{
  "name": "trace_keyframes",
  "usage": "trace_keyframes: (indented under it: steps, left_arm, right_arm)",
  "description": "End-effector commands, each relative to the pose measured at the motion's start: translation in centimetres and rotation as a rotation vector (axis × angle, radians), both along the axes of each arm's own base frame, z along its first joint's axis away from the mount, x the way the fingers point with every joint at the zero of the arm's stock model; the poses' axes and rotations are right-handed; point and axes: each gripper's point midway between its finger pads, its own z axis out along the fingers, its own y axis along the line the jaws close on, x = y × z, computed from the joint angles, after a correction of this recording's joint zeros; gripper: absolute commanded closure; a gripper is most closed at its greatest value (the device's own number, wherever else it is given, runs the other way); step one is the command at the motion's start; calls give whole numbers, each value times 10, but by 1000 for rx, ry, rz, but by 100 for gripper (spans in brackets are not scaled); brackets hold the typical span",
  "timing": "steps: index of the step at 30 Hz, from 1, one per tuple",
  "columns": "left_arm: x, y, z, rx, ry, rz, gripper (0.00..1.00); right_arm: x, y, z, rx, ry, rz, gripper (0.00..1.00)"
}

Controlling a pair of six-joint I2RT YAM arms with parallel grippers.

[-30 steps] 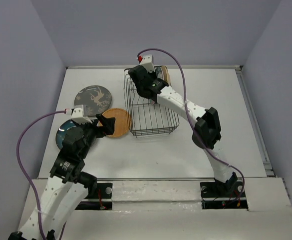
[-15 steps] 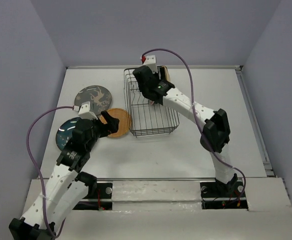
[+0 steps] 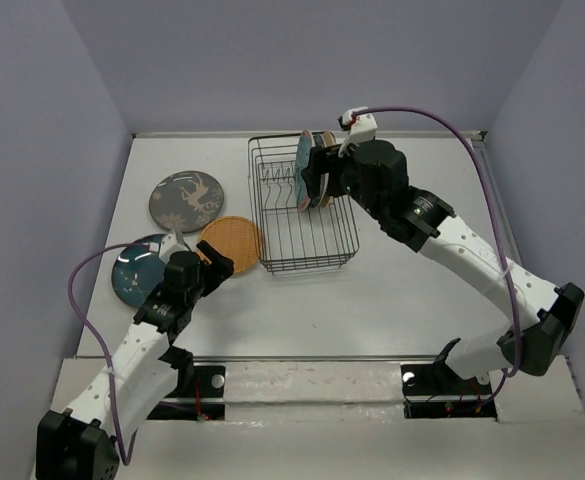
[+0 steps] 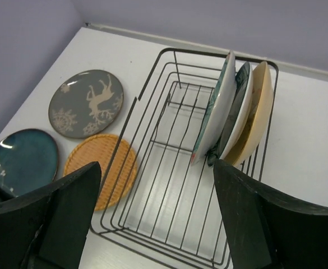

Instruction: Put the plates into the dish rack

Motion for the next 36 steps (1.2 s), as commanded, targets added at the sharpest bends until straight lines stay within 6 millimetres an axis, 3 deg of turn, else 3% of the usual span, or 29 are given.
trace_keyframes:
  steps: [1, 4, 10, 15, 17, 20, 24, 36]
  left_arm:
    - [10, 9, -15, -61, -12, 130, 13]
    - [13, 15, -23, -78, -19, 186, 15]
    - [20, 19, -31, -146, -45, 278, 28]
    - [29, 25, -40, -156, -38, 353, 30]
    - [28, 27, -47, -161, -31, 367, 34]
    - [30, 29, -52, -166, -33, 390, 47]
    - [37, 27, -52, -173, -40, 396, 50]
    - [44, 40, -50, -116, -84, 438, 72]
  right_arm:
    - [-13, 11, -5, 29, -22, 102, 14]
    - [-19, 13, -15, 28, -1, 130, 14]
    - [-29, 19, -22, 57, 13, 182, 14]
    - [-35, 20, -24, 83, 22, 200, 14]
    - [-36, 20, -24, 88, 22, 206, 14]
    - [-35, 15, -29, 83, 27, 176, 15]
    - [-35, 14, -28, 94, 23, 174, 15]
    - [-33, 23, -37, 102, 55, 191, 15]
